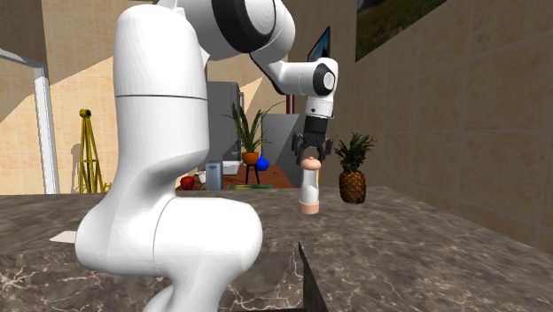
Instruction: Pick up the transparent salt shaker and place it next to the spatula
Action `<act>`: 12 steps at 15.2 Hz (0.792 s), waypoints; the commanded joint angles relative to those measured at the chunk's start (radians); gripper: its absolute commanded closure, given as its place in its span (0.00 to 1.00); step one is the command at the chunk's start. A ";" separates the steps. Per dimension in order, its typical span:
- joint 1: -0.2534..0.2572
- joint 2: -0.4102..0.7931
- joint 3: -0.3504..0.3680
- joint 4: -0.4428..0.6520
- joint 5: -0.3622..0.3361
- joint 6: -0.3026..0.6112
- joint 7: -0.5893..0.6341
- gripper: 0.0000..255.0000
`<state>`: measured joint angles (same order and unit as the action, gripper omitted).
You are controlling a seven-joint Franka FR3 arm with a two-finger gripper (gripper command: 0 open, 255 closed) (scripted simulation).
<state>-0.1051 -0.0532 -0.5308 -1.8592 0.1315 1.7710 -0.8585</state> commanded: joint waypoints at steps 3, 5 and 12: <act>0.000 0.003 -0.001 0.055 0.000 -0.052 0.006 1.00; 0.000 0.005 -0.001 0.083 0.001 -0.079 0.009 1.00; -0.002 0.018 -0.004 0.191 0.006 -0.175 0.016 1.00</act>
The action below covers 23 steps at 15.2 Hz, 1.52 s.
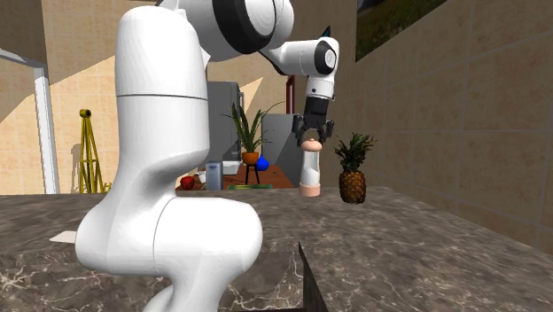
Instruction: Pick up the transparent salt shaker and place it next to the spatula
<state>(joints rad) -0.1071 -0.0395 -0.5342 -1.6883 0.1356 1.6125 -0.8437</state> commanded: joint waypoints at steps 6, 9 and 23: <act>-0.004 0.027 -0.006 0.125 0.013 -0.103 0.004 1.00; -0.008 0.043 -0.009 0.184 0.022 -0.148 0.004 1.00; -0.057 0.176 -0.039 0.535 0.104 -0.392 -0.010 1.00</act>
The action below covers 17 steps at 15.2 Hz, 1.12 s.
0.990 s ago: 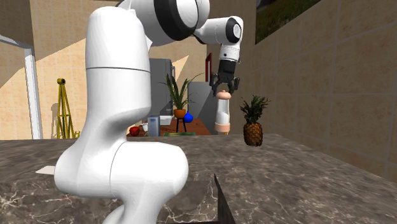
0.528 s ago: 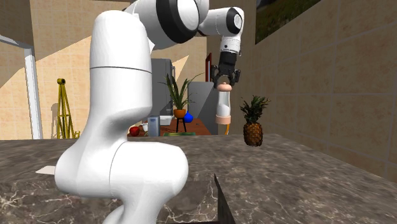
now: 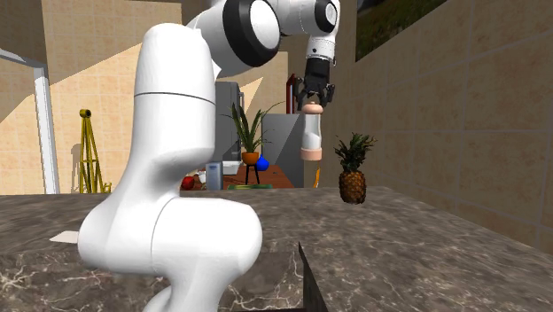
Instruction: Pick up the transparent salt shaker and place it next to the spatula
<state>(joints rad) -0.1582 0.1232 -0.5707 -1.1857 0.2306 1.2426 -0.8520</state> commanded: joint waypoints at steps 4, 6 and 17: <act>-0.046 0.080 -0.014 0.178 0.057 -0.113 -0.008 1.00; -0.077 0.123 -0.018 0.269 0.091 -0.167 -0.010 1.00; 0.165 -0.123 0.079 -0.079 -0.062 0.009 0.225 1.00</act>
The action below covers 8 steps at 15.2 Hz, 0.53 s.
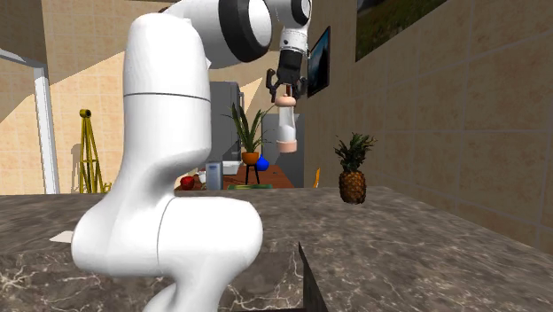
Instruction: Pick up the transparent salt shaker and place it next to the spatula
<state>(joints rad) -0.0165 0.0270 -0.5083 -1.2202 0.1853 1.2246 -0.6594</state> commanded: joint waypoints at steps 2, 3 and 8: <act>0.057 -0.071 0.053 -0.115 -0.038 0.068 0.090 1.00; 0.071 -0.090 0.071 -0.147 -0.046 0.087 0.118 1.00; 0.132 -0.156 0.155 -0.274 -0.069 0.173 0.250 1.00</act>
<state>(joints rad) 0.1014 -0.1090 -0.3738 -1.4569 0.1232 1.3735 -0.4418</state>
